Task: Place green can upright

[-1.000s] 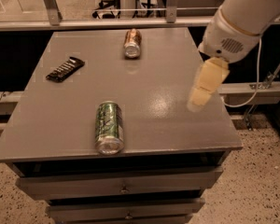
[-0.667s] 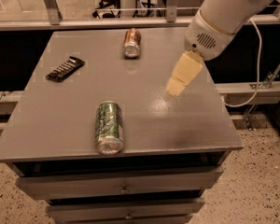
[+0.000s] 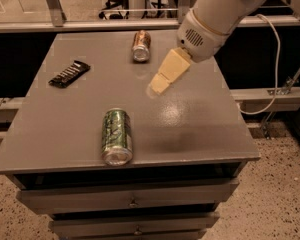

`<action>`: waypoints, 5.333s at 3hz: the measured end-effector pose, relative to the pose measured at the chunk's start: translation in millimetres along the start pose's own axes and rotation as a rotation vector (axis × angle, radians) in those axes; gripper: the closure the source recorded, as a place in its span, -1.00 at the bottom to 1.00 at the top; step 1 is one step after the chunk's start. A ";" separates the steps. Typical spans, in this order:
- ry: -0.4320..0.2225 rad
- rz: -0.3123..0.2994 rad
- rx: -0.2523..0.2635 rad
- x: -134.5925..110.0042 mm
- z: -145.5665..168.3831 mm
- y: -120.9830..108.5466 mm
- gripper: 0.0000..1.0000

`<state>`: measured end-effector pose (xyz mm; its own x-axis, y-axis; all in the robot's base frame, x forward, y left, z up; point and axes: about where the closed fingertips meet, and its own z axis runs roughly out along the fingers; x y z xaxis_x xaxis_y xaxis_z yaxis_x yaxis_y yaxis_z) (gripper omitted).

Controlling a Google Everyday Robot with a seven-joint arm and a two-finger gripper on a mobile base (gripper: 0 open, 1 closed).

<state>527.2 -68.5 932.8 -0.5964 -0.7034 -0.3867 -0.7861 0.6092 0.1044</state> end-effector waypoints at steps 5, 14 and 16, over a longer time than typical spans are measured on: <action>0.175 0.409 0.011 -36.3 84.8 68.1 -1.00; 0.079 0.547 0.288 -34.8 48.4 48.6 1.00; -0.263 0.478 0.076 -42.3 15.8 16.9 1.00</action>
Offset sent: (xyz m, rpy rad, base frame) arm -0.0058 0.1235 -0.0057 -0.0762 0.1037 -0.0819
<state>541.6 -22.6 936.4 -0.8157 -0.2325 -0.5297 -0.4179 0.8700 0.2616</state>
